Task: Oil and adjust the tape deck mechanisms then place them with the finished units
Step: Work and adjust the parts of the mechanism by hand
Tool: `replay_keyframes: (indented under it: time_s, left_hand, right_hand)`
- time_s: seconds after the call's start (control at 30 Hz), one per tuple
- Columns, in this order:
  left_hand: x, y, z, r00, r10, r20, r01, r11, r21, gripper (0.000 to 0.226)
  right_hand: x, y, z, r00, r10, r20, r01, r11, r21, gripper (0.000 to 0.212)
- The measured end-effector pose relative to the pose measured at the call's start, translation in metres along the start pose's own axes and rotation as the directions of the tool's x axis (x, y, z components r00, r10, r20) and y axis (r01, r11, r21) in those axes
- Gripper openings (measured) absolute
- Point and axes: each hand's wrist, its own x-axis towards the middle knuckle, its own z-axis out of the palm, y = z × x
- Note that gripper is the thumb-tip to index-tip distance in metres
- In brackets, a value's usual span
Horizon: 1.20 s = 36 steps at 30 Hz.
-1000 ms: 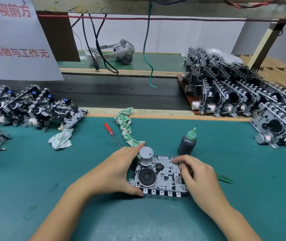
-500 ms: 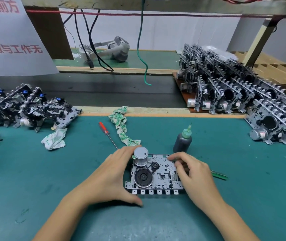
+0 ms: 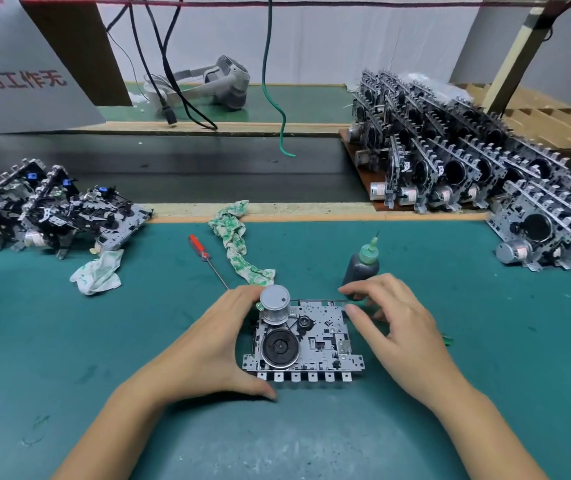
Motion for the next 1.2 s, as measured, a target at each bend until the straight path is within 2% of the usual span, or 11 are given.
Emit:
replay_keyframes:
  time_s: [0.2,0.33,0.47,0.57,0.7,0.8,0.93,1.07,1.13,1.17,1.2]
  left_hand:
    - [0.000,0.000,0.001,1.000,-0.005,-0.003,0.005,1.000,0.014,0.094]
    - [0.000,-0.001,0.001,1.000,0.002,0.014,-0.002,1.000,0.015,0.099]
    - [0.000,-0.001,0.004,1.000,0.014,0.028,-0.015,0.999,0.030,0.107]
    - [0.001,-0.001,0.006,1.000,0.018,0.007,-0.018,0.999,0.026,0.103]
    - [0.002,-0.002,0.006,0.999,0.028,0.020,-0.028,1.000,0.004,0.102]
    - [0.001,-0.003,0.008,0.999,0.036,0.017,-0.036,0.999,-0.004,0.101]
    - [0.001,-0.004,0.008,0.999,0.043,0.025,-0.042,0.998,-0.039,0.101]
    - [0.002,0.002,0.005,0.999,-0.004,-0.039,-0.008,0.952,-0.306,0.110]
    - [0.003,0.007,0.004,0.992,-0.108,-0.063,0.059,0.848,-0.527,0.109]
    - [0.005,0.009,0.004,0.987,-0.158,-0.033,0.101,0.765,-0.637,0.106]
    - [0.007,0.014,0.005,0.984,-0.173,0.034,0.141,0.658,-0.740,0.102]
  right_hand:
    - [0.001,-0.001,0.003,1.000,-0.002,0.025,0.003,1.000,-0.031,0.021]
    - [0.000,-0.004,0.001,0.997,-0.006,0.076,0.006,1.000,-0.008,0.034]
    - [0.002,-0.009,-0.001,0.940,-0.097,0.327,0.103,0.995,-0.002,0.080]
    - [0.008,-0.013,-0.001,0.864,-0.084,0.497,0.204,0.960,-0.192,0.116]
    - [0.012,-0.017,0.001,0.832,-0.068,0.551,0.299,0.891,-0.341,0.131]
    - [0.017,-0.024,0.003,0.831,-0.049,0.554,0.293,0.885,-0.361,0.123]
    - [0.020,-0.028,0.003,0.846,-0.068,0.529,0.315,0.864,-0.392,0.099]
    - [0.020,-0.026,-0.007,0.878,-0.041,0.477,0.219,0.920,-0.324,0.094]
    - [0.019,-0.025,-0.014,0.883,0.009,0.469,0.041,0.994,-0.096,0.084]
    - [0.017,-0.026,-0.017,0.871,0.016,0.491,-0.084,0.990,0.116,0.073]
    - [0.014,-0.028,-0.017,0.850,-0.009,0.527,-0.206,0.915,0.347,0.063]
